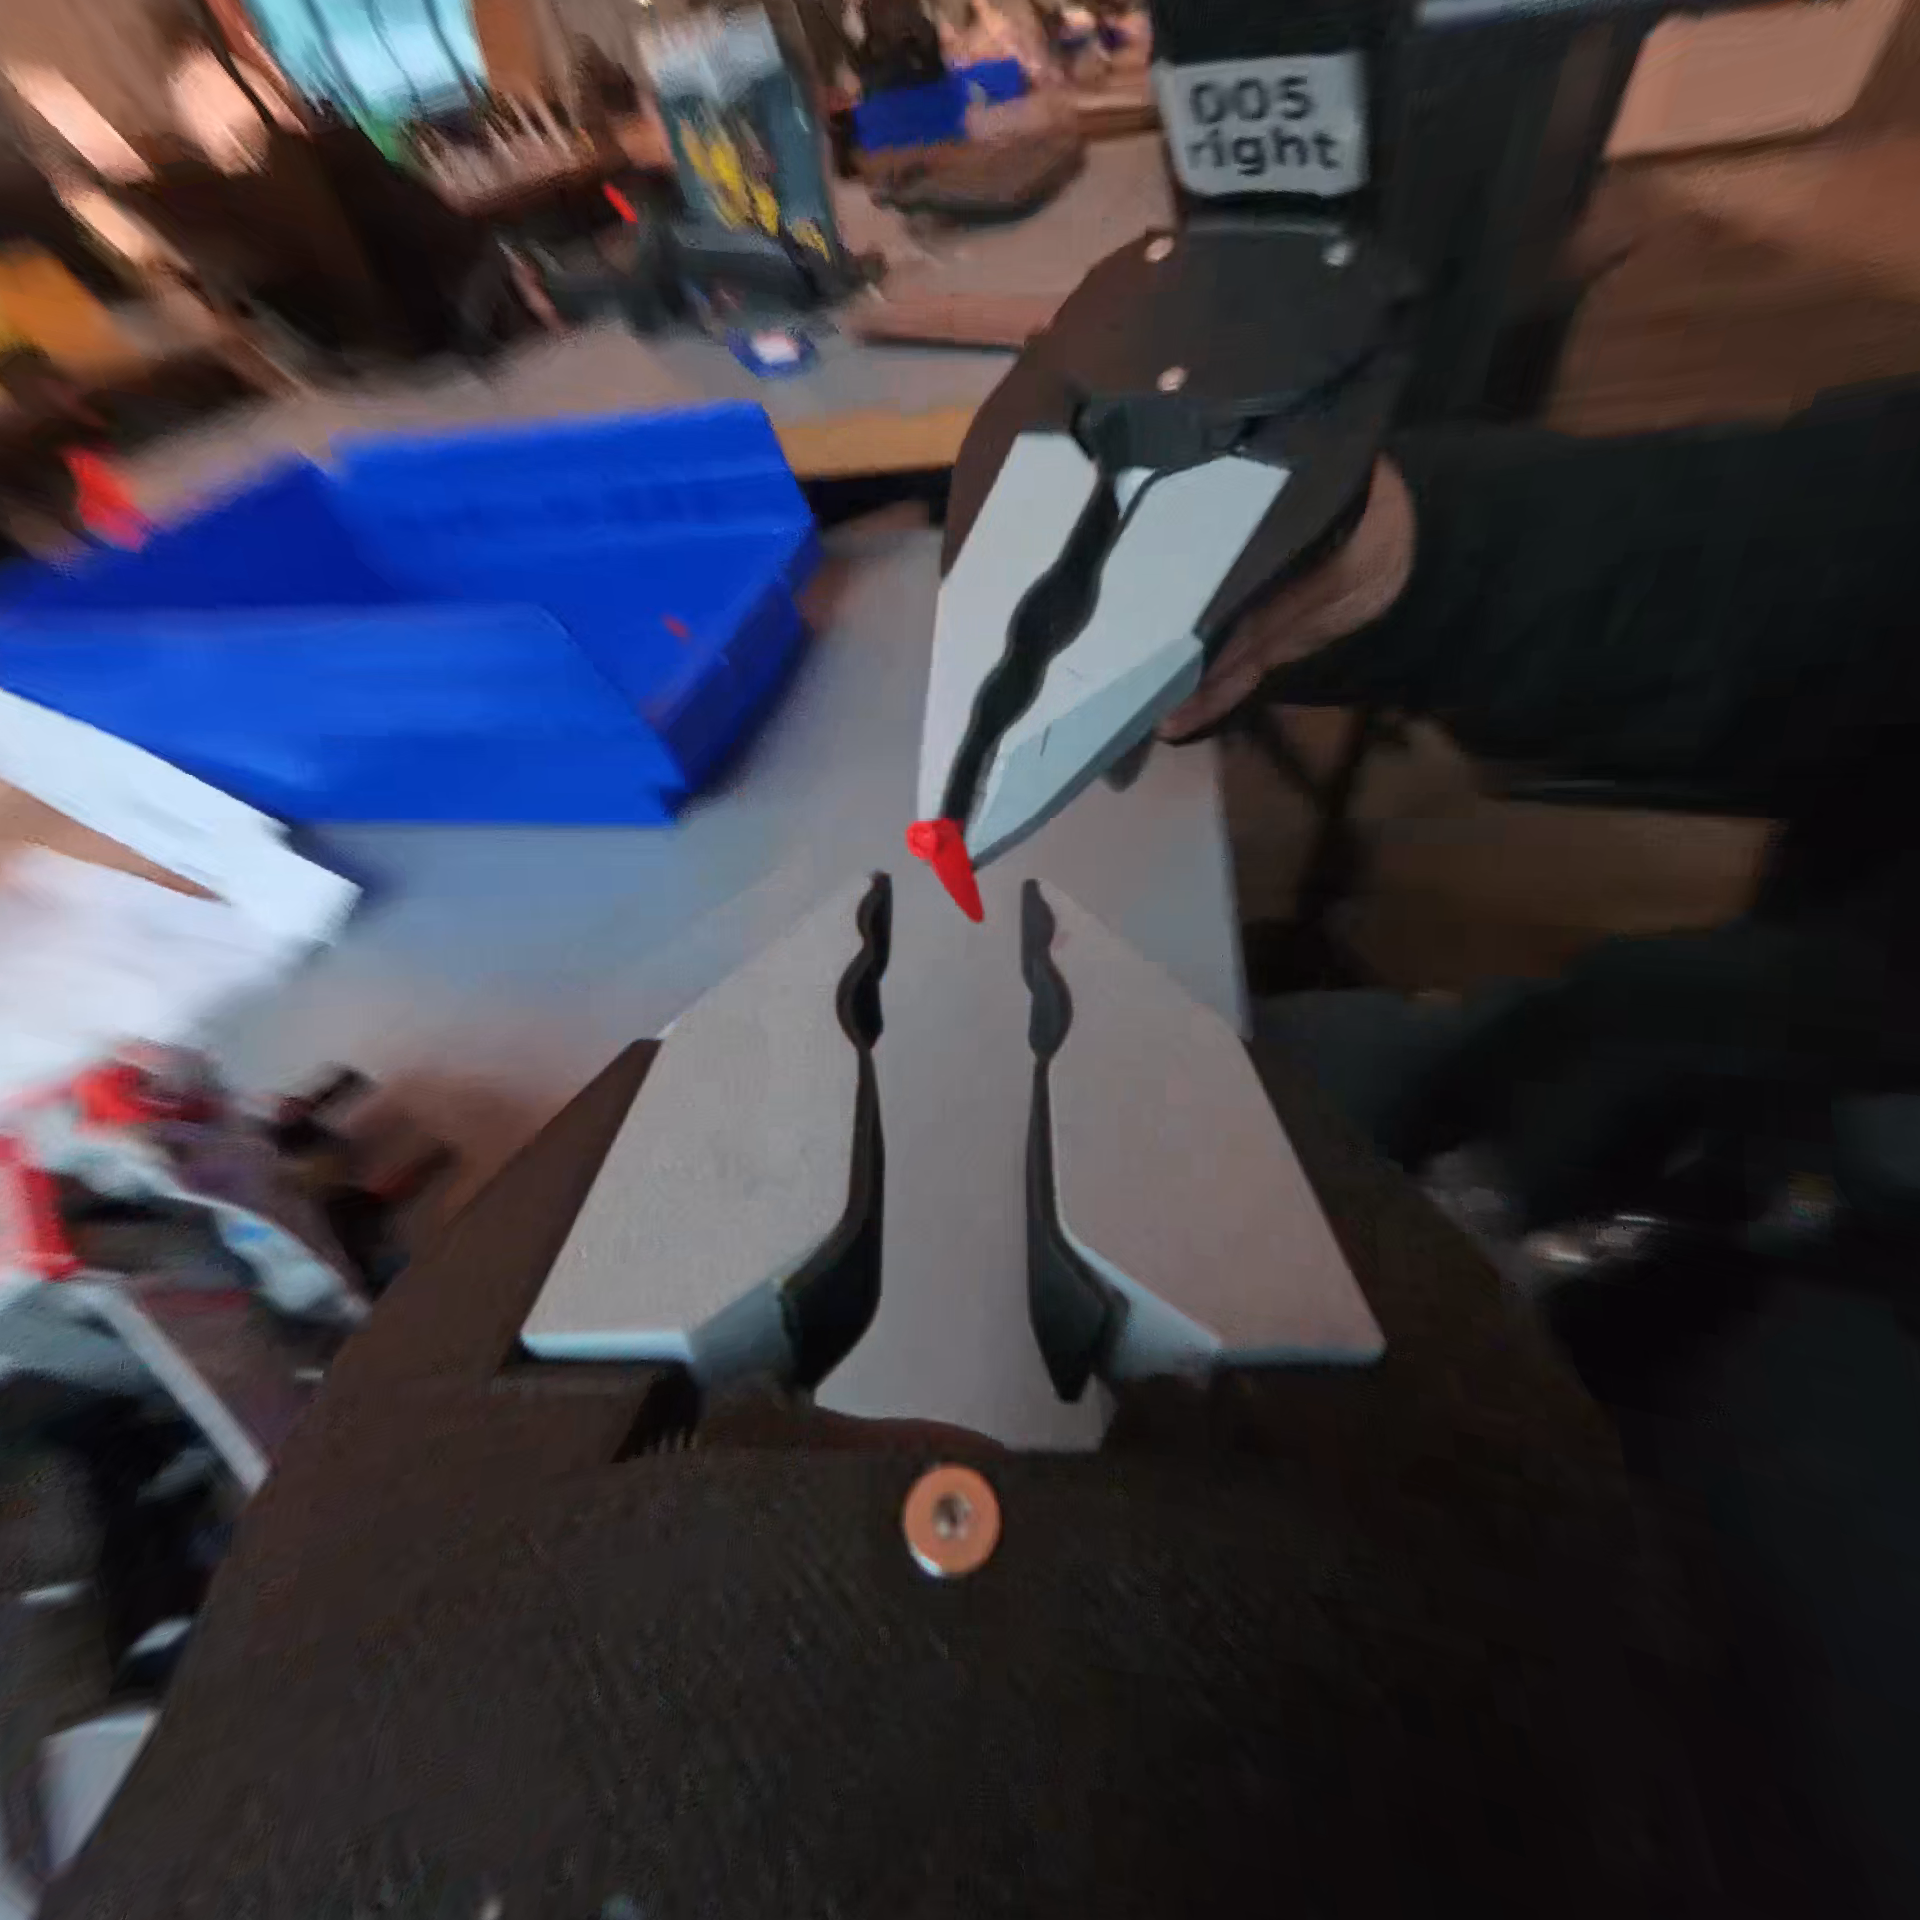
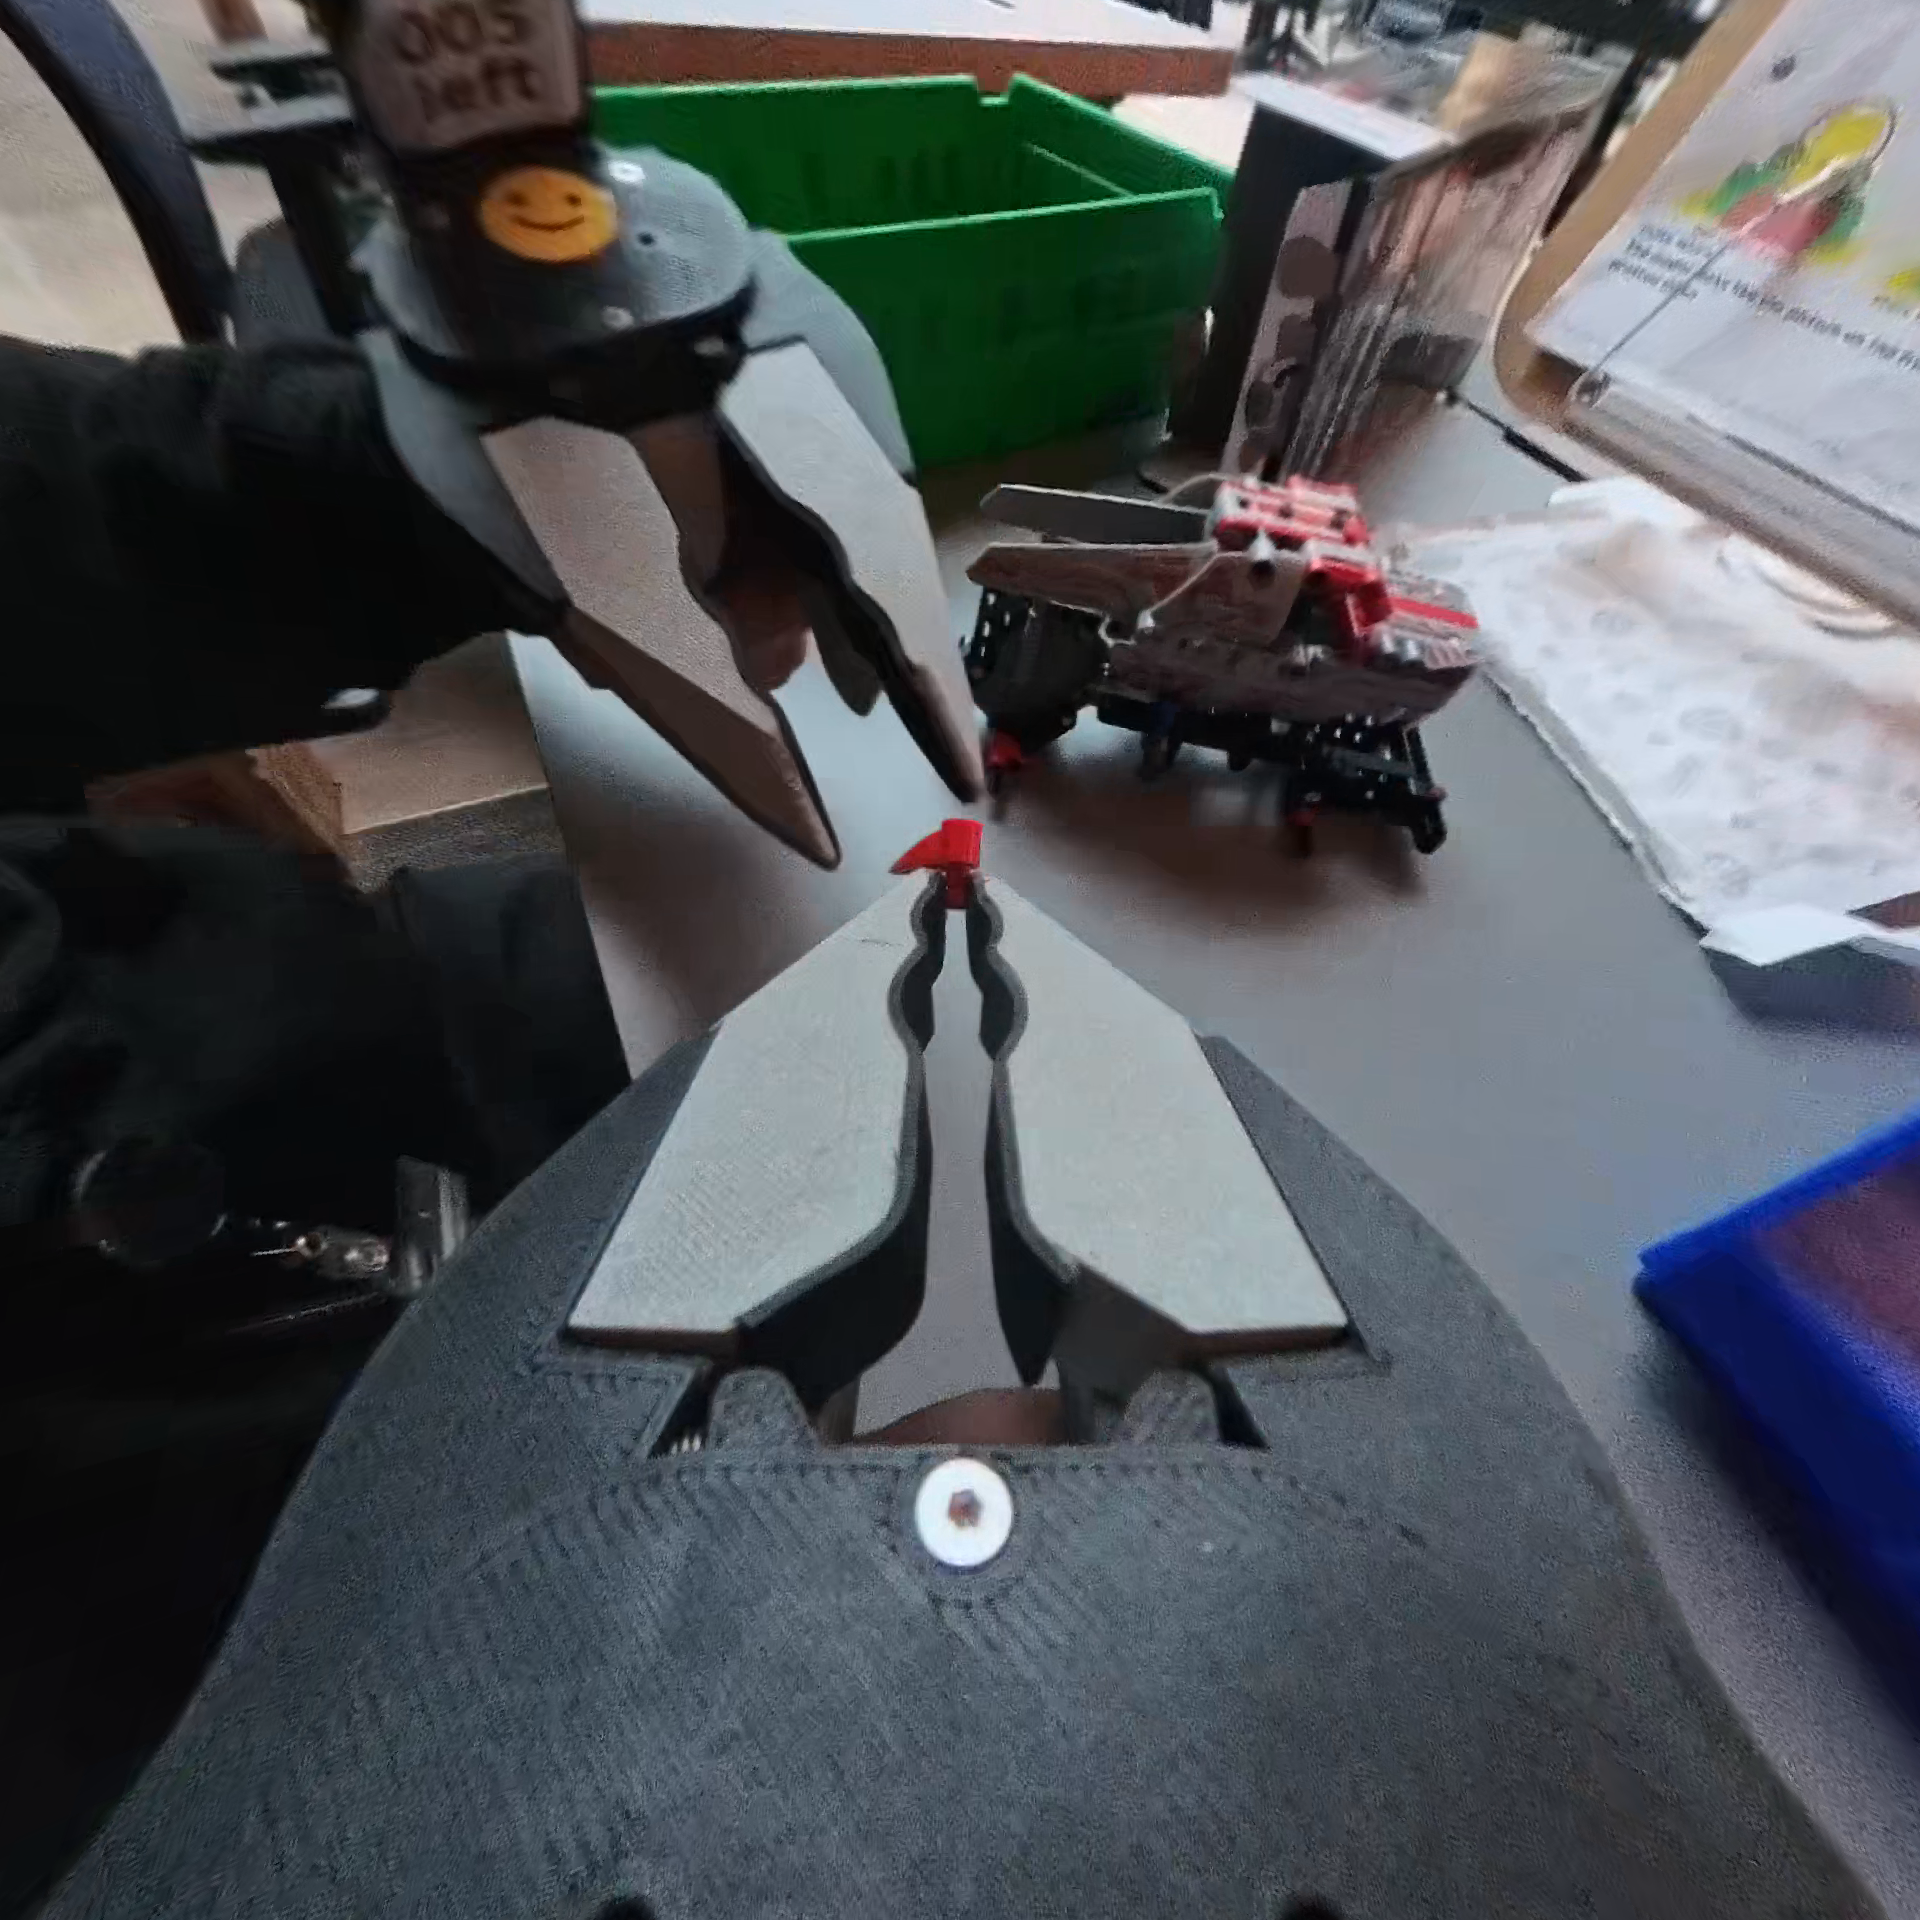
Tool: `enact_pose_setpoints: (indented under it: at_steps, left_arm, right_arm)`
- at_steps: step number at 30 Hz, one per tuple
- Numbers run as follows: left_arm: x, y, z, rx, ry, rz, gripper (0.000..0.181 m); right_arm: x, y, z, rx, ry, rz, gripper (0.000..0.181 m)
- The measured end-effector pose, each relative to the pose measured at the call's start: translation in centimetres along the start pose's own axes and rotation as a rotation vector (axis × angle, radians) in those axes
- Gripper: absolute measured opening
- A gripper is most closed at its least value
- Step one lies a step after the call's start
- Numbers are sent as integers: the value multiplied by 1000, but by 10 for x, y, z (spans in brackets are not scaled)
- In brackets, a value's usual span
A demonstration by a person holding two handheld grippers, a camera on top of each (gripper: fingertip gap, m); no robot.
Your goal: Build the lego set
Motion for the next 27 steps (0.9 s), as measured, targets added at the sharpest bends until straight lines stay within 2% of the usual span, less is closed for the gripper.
enact_pose_setpoints:
  at_steps: [2,6,9,15,19,21,22,23,25,27]
  left_arm:
    - [-4,3,-3,-59,-125,-115,29]
    - [-3,2,-3,9,-185,-174,22]
    - [-5,0,-3,30,-211,-201,5]
    - [-8,5,-7,9,-276,-167,3]
    - [-17,4,-9,123,-535,-268,1]
    - [-24,-2,-10,261,-720,-389,0]
    - [-27,-5,-10,318,-801,-429,0]
    - [-29,-5,-11,321,-819,-396,0]
    - [-29,-1,-14,240,-728,-264,0]
    - [-29,1,-15,221,-715,-248,0]
  right_arm:
    - [-7,0,3,27,-63,-31,0]
    - [-15,1,4,26,-147,-35,1]
    - [-20,1,3,8,-217,-61,1]
    - [-23,6,1,-52,-336,-194,1]
    - [-28,5,5,-45,-465,-364,0]
    - [-29,9,3,-130,-623,-573,0]
    - [-30,11,0,-155,-690,-618,1]
    - [-32,14,-3,-134,-702,-582,0]
    - [-32,16,-2,-84,-616,-503,0]
    - [-25,14,1,-64,-545,-519,0]
Point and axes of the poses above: each gripper's, where its closed fingertips meet, y out along the fingers, z out of its top, x = y × z across the jaws, the point moved 10 cm from there along -y, back along the fingers, and after that the axes turned 9 degrees about -x, right-handed, at the moved point
